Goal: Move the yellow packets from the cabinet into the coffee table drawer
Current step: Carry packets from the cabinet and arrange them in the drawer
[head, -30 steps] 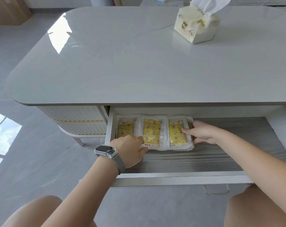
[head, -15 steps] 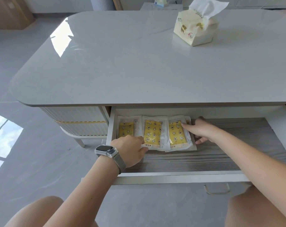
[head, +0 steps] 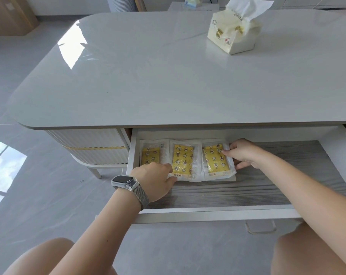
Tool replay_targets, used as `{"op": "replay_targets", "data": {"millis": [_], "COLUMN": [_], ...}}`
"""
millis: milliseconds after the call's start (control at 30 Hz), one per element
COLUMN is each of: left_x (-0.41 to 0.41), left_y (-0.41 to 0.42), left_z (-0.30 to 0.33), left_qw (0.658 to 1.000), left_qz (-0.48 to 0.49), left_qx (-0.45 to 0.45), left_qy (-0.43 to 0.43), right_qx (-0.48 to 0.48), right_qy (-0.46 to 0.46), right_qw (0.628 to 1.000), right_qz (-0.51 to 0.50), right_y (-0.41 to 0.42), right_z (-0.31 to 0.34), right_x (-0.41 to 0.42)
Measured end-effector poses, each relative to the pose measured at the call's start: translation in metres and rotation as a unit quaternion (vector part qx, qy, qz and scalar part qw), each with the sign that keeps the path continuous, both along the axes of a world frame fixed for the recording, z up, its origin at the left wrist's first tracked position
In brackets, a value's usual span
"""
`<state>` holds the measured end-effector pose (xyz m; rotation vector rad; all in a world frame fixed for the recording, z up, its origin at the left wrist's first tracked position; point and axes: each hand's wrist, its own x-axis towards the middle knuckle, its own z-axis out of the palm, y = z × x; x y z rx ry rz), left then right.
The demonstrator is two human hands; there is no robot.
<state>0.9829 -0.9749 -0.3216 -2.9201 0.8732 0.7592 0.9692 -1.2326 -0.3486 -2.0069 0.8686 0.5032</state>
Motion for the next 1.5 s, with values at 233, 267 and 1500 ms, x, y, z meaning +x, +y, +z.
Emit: {"op": "replay_targets", "data": {"millis": [233,267,1500], "left_x": [0.000,0.000,-0.166], "left_y": [0.000,0.000,0.149], "left_z": [0.000,-0.002,0.476], "left_qw": [1.000,1.000,0.939], "left_qz": [0.003,0.005,0.314], "left_qx": [-0.005,-0.005,0.037], "left_qy": [0.002,0.005,0.134], "right_qx": [0.012,0.009,-0.241], "right_qy": [0.027,0.037,0.102], "right_qw": [0.999,0.999,0.852], "right_qz": [0.011,0.019,0.453], "right_y": [-0.001,-0.002,0.132], "right_z": [-0.002,-0.001,0.527], "right_x": [0.001,0.001,-0.118]}}
